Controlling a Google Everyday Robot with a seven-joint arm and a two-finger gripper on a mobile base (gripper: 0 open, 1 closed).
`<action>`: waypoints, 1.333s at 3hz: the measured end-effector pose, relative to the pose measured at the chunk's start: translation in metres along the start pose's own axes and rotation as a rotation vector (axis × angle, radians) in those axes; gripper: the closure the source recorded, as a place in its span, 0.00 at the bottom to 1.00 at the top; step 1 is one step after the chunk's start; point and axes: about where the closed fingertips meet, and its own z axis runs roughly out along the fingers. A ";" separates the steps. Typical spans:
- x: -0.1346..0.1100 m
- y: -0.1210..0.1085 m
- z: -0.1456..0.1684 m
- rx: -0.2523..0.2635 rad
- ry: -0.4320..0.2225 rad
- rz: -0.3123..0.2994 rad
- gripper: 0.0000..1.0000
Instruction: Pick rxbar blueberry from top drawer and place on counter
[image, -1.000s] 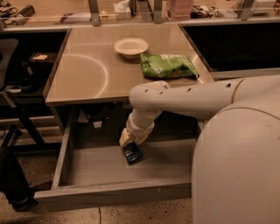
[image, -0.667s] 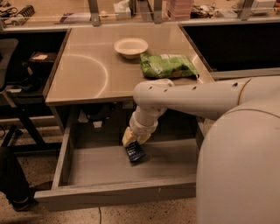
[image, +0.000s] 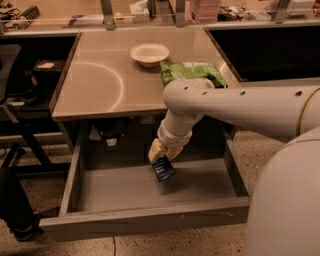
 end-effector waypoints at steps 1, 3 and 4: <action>0.008 -0.004 -0.026 0.018 0.002 -0.018 1.00; 0.019 -0.003 -0.070 0.056 -0.013 -0.057 1.00; 0.019 0.003 -0.091 0.075 -0.031 -0.083 1.00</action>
Offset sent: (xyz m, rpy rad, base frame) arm -0.0212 -0.0320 0.0731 -0.0521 -0.0345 0.0485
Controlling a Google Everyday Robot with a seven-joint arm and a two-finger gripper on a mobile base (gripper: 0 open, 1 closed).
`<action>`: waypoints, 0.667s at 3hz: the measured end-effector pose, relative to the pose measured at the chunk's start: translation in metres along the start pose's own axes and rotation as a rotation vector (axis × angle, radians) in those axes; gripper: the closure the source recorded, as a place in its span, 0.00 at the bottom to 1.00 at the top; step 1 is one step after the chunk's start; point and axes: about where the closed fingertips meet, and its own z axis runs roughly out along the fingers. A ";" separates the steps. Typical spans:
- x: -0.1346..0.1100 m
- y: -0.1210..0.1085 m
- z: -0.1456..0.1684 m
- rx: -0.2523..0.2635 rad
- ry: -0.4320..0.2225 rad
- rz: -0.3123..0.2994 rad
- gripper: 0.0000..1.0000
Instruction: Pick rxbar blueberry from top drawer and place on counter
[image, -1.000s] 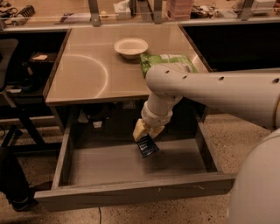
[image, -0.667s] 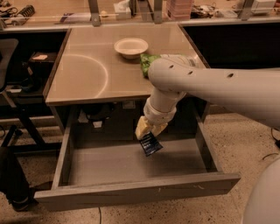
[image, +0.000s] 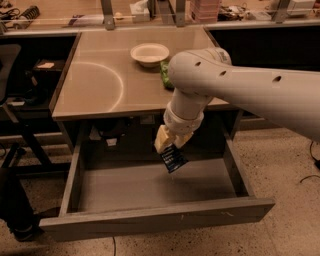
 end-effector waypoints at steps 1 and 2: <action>-0.004 0.008 -0.037 0.043 -0.046 -0.036 1.00; -0.010 0.017 -0.070 0.070 -0.096 -0.066 1.00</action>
Offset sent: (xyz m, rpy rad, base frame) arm -0.0010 0.0111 0.1136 -0.0448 -0.1937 0.0605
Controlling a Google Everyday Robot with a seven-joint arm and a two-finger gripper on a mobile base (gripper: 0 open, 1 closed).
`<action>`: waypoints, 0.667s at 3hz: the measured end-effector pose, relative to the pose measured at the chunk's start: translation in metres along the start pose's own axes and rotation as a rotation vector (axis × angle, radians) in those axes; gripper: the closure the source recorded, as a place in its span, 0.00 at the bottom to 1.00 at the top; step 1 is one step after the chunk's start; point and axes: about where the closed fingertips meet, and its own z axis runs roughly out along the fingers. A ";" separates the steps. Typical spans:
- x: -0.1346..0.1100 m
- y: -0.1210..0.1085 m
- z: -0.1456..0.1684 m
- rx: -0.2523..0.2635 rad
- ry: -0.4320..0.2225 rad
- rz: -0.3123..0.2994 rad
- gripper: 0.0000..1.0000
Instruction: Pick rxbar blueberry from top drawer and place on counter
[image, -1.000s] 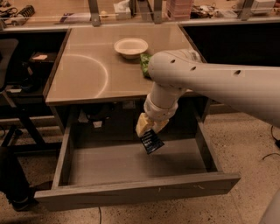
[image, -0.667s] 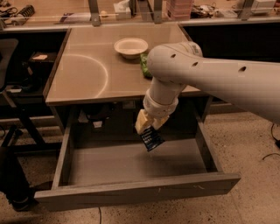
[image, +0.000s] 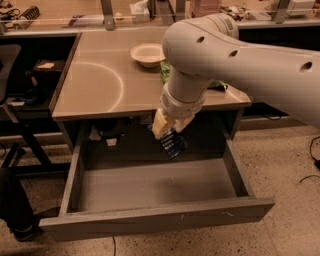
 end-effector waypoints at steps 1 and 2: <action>-0.018 0.005 -0.024 0.004 -0.057 -0.022 1.00; -0.043 0.009 -0.042 -0.009 -0.105 -0.036 1.00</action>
Offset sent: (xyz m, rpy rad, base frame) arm 0.0522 0.0342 0.0843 0.0884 -0.1528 0.0459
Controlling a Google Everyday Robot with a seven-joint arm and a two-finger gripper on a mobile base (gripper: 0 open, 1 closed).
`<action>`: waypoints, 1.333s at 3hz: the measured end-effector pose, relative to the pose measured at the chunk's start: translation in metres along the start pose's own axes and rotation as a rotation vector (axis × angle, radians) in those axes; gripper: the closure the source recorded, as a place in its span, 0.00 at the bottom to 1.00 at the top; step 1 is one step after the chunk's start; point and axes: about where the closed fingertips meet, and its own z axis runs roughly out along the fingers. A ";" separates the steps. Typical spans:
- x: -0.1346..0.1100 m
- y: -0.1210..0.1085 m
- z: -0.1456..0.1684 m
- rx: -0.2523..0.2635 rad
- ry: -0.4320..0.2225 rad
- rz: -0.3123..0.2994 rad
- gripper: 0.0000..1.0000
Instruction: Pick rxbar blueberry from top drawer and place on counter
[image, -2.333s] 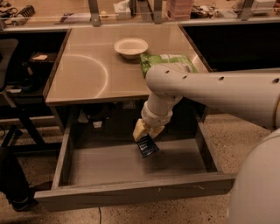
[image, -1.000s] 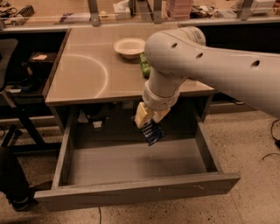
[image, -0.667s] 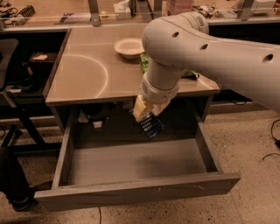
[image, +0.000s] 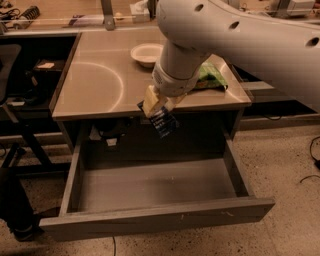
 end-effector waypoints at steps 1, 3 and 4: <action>-0.031 0.003 -0.004 -0.022 -0.023 -0.001 1.00; -0.099 0.017 0.015 -0.073 -0.010 -0.034 1.00; -0.130 0.026 0.028 -0.082 0.002 -0.053 1.00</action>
Offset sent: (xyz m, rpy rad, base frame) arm 0.0915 0.0600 0.0245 0.0705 0.0145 0.0458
